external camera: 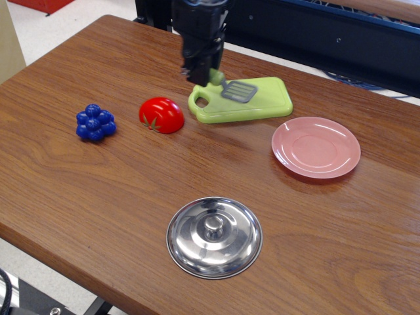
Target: Put spatula on cutting board
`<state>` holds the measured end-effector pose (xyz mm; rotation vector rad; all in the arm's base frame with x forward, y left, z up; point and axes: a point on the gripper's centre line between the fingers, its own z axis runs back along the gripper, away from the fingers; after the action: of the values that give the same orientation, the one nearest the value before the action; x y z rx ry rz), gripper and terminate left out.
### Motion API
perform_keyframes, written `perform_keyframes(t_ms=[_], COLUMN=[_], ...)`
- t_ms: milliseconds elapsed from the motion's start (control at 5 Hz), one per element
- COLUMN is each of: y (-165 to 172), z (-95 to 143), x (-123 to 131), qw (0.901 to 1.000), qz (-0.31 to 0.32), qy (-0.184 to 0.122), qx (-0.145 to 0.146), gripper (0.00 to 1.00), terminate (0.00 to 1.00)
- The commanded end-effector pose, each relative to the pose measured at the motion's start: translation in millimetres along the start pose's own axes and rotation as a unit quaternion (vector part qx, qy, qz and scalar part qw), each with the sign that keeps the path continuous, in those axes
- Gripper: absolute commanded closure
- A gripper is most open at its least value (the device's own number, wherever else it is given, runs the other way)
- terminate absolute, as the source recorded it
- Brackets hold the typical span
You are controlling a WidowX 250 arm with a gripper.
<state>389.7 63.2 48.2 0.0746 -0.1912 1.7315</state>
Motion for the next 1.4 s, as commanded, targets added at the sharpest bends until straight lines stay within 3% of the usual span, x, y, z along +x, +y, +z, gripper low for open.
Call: perform_keyframes(t_ms=[0, 200, 400, 600, 800, 1200], y=[-18.7, -25.2, -20.4, -13.4, -23.2, -36.4], z=[14.6, 10.1, 6.8, 10.7, 24.9, 64.5], x=[-7.5, -19.2, -14.1, -9.5, -15.9, -27.0], qw=[0.9970, 0.9964, 0.9976, 0.9973, 0.9974, 0.9999], qz=[0.073, 0.077, 0.058, 0.064, 0.059, -0.011], qy=[0.024, 0.032, 0.034, 0.025, 0.022, 0.003], qx=[0.012, 0.017, 0.019, 0.027, 0.035, -0.005], gripper=[1.00, 1.00, 1.00, 0.00, 0.00, 0.00], terminate=[0.00, 0.00, 0.00, 0.00, 0.00, 0.00])
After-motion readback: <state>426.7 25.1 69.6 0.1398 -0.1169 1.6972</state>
